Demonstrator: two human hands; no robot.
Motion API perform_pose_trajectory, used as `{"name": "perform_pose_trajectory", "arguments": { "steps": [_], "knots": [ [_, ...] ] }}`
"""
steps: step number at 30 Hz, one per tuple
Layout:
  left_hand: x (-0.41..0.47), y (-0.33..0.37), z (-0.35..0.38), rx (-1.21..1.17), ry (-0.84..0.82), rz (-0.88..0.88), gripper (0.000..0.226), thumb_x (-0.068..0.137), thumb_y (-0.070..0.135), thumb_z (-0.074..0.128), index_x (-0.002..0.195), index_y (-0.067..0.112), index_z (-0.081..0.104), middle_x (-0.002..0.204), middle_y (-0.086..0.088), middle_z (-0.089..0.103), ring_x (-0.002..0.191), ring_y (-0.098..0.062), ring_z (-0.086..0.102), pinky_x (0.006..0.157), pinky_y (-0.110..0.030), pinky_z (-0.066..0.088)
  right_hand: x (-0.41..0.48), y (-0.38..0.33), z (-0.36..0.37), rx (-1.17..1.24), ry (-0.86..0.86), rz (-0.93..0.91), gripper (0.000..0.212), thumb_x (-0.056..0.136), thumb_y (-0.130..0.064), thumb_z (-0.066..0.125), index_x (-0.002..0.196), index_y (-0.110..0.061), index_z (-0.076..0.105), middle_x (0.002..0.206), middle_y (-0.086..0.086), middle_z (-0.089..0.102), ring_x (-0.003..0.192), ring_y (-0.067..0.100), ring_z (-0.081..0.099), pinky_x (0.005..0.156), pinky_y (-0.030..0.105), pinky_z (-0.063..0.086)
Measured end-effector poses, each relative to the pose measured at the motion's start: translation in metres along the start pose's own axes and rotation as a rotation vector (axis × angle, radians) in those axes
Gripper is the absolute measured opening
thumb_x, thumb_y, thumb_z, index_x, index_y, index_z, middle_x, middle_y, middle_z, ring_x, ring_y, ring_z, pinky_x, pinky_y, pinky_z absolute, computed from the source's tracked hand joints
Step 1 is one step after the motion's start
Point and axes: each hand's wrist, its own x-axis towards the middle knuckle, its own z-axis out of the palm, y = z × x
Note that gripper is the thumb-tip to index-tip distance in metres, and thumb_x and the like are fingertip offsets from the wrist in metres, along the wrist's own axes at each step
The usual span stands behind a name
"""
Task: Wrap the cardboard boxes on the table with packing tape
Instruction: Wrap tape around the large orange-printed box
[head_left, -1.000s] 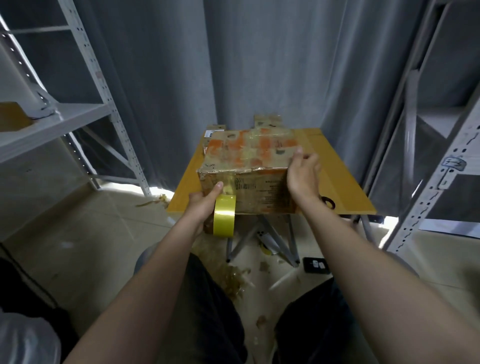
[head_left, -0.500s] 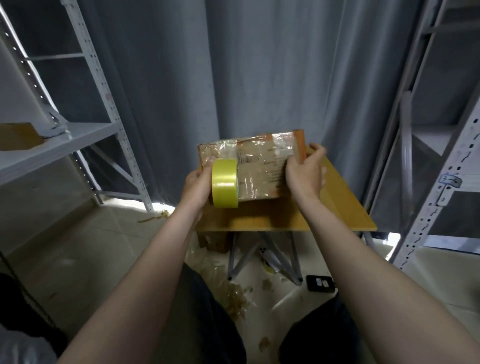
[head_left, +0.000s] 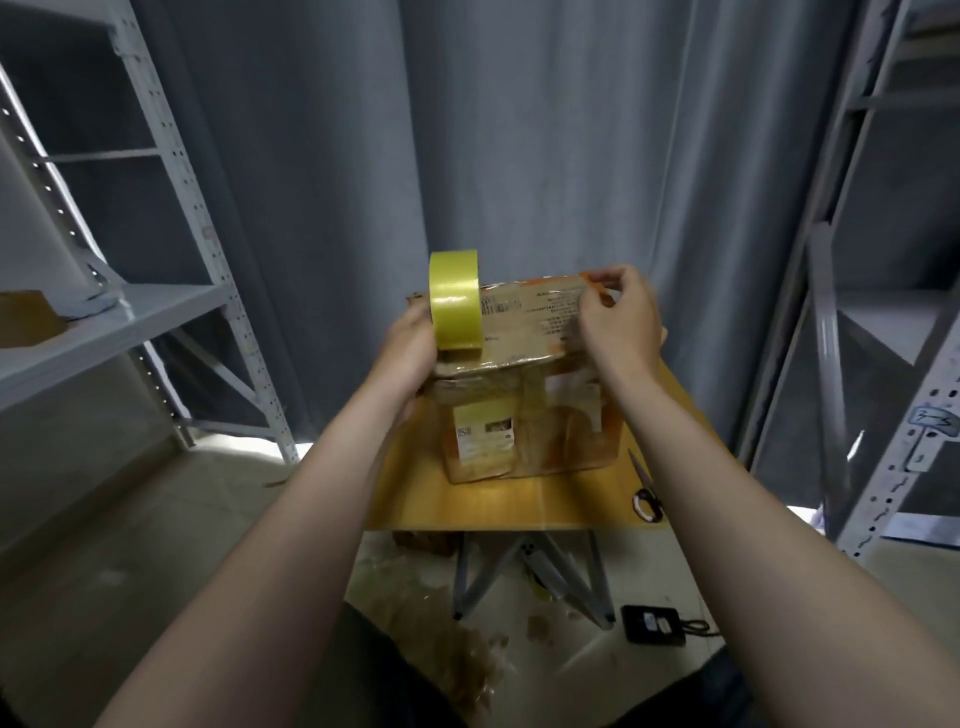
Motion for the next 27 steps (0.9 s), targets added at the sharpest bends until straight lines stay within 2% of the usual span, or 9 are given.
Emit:
{"name": "perform_pose_trajectory", "arguments": {
  "steps": [5, 9, 12, 13, 16, 19, 21, 22, 27],
  "knots": [
    [0.031, 0.002, 0.008, 0.070, -0.023, -0.076, 0.067, 0.103, 0.072, 0.026, 0.123, 0.026, 0.071, 0.102, 0.000, 0.079, 0.098, -0.017, 0.074, 0.092, -0.035, 0.055, 0.029, 0.011, 0.013, -0.134, -0.108, 0.005, 0.015, 0.092, -0.037, 0.053, 0.096, -0.034, 0.067, 0.117, -0.007, 0.071, 0.115, 0.023, 0.063, 0.100, 0.033, 0.037],
    [0.043, 0.000, 0.002, 0.104, -0.109, -0.042, 0.066, 0.099, 0.078, 0.026, 0.113, 0.033, 0.072, 0.099, 0.001, 0.081, 0.103, -0.018, 0.074, 0.097, -0.037, 0.055, 0.048, 0.017, 0.026, -0.186, -0.236, -0.032, 0.019, 0.095, -0.038, 0.054, 0.101, -0.029, 0.069, 0.120, 0.000, 0.071, 0.117, 0.028, 0.063, 0.105, 0.042, 0.046],
    [0.054, -0.008, 0.000, 0.196, -0.252, 0.063, 0.046, 0.103, 0.055, 0.052, 0.133, 0.023, 0.065, 0.120, 0.004, 0.074, 0.113, -0.015, 0.071, 0.101, -0.033, 0.057, 0.053, 0.011, 0.040, -0.499, -0.199, -0.139, 0.038, 0.101, -0.053, 0.046, 0.117, -0.028, 0.071, 0.142, 0.004, 0.058, 0.144, 0.039, 0.037, 0.124, 0.054, 0.008],
    [0.057, -0.012, -0.001, 0.208, -0.286, 0.093, 0.042, 0.102, 0.045, 0.061, 0.136, 0.021, 0.062, 0.122, 0.006, 0.073, 0.114, -0.013, 0.071, 0.099, -0.029, 0.058, 0.052, 0.005, 0.045, -0.493, -0.192, -0.198, 0.047, 0.101, -0.060, 0.044, 0.121, -0.028, 0.071, 0.145, 0.004, 0.055, 0.147, 0.037, 0.030, 0.124, 0.055, 0.004],
    [0.067, -0.023, -0.006, 0.283, -0.331, 0.142, 0.048, 0.096, 0.035, 0.073, 0.140, 0.023, 0.059, 0.127, -0.003, 0.069, 0.118, -0.020, 0.068, 0.100, -0.038, 0.058, 0.044, -0.021, 0.065, -0.075, -0.457, -0.257, 0.065, 0.090, -0.077, 0.046, 0.123, -0.028, 0.072, 0.133, 0.001, 0.064, 0.137, 0.020, 0.040, 0.114, 0.041, 0.034],
    [0.080, -0.042, -0.011, 0.447, -0.280, 0.221, 0.064, 0.093, 0.037, 0.077, 0.148, 0.022, 0.048, 0.131, -0.003, 0.056, 0.136, -0.033, 0.050, 0.112, -0.046, 0.046, 0.035, -0.036, 0.083, 0.051, -0.678, -0.259, 0.040, 0.092, -0.055, 0.070, 0.115, -0.023, 0.075, 0.113, 0.002, 0.074, 0.114, 0.015, 0.065, 0.099, 0.038, 0.051],
    [0.083, -0.052, -0.015, 0.484, -0.202, 0.278, 0.083, 0.089, 0.042, 0.079, 0.153, 0.019, 0.031, 0.143, 0.003, 0.038, 0.144, -0.022, 0.036, 0.118, -0.043, 0.039, 0.032, -0.033, 0.088, 0.026, -0.674, -0.321, 0.024, 0.096, -0.038, 0.072, 0.110, -0.019, 0.077, 0.099, -0.003, 0.078, 0.092, 0.007, 0.071, 0.084, 0.036, 0.055],
    [0.084, -0.057, -0.016, 0.441, -0.223, 0.303, 0.088, 0.089, 0.045, 0.079, 0.152, 0.018, 0.024, 0.148, 0.003, 0.037, 0.144, -0.019, 0.039, 0.118, -0.043, 0.040, 0.031, -0.029, 0.089, 0.010, -0.651, -0.343, 0.023, 0.097, -0.036, 0.071, 0.110, -0.018, 0.077, 0.098, -0.004, 0.078, 0.090, 0.007, 0.071, 0.083, 0.037, 0.056],
    [0.088, -0.071, -0.016, 0.344, -0.262, 0.329, 0.091, 0.083, 0.054, 0.070, 0.149, 0.018, 0.018, 0.157, -0.006, 0.042, 0.132, -0.021, 0.058, 0.107, -0.047, 0.053, 0.023, -0.024, 0.087, 0.055, -0.570, -0.319, 0.026, 0.101, -0.038, 0.065, 0.112, -0.015, 0.074, 0.103, 0.001, 0.077, 0.097, 0.018, 0.071, 0.088, 0.046, 0.056]
  ]
}}
